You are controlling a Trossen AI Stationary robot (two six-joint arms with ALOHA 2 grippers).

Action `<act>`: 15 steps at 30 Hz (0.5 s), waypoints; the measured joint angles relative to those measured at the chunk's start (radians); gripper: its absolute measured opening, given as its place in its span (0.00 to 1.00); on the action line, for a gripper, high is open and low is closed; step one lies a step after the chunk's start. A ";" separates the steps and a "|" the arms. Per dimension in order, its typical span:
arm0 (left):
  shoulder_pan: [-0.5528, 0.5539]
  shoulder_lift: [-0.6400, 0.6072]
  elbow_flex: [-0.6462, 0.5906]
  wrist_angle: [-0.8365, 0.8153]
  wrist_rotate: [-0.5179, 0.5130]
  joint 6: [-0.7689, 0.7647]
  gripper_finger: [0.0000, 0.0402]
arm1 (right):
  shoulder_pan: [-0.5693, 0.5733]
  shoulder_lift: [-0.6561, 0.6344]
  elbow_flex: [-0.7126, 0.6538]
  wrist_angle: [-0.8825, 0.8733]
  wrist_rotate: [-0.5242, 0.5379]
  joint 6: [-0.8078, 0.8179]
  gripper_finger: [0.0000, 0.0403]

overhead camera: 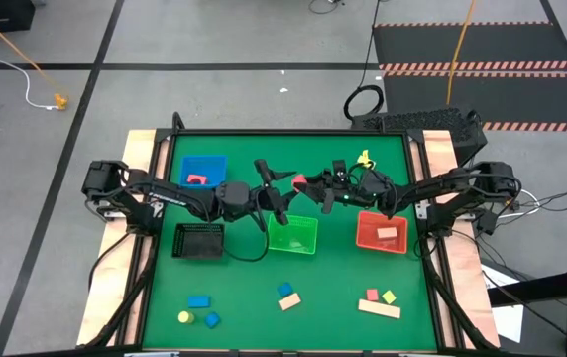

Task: Sort & place blocks by color
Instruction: Put the top orange block into the blue basket

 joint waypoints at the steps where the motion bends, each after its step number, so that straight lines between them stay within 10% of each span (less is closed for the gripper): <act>1: 0.000 0.000 0.000 -0.001 0.000 0.000 0.56 | 0.000 0.000 0.000 0.000 0.000 0.000 0.31; 8: -0.009 0.000 0.000 -0.008 -0.002 0.002 0.34 | -0.001 -0.002 0.002 -0.023 0.002 0.000 0.33; 15: -0.012 0.000 0.000 -0.006 0.001 -0.008 0.33 | -0.013 -0.001 0.002 -0.061 -0.007 -0.003 0.50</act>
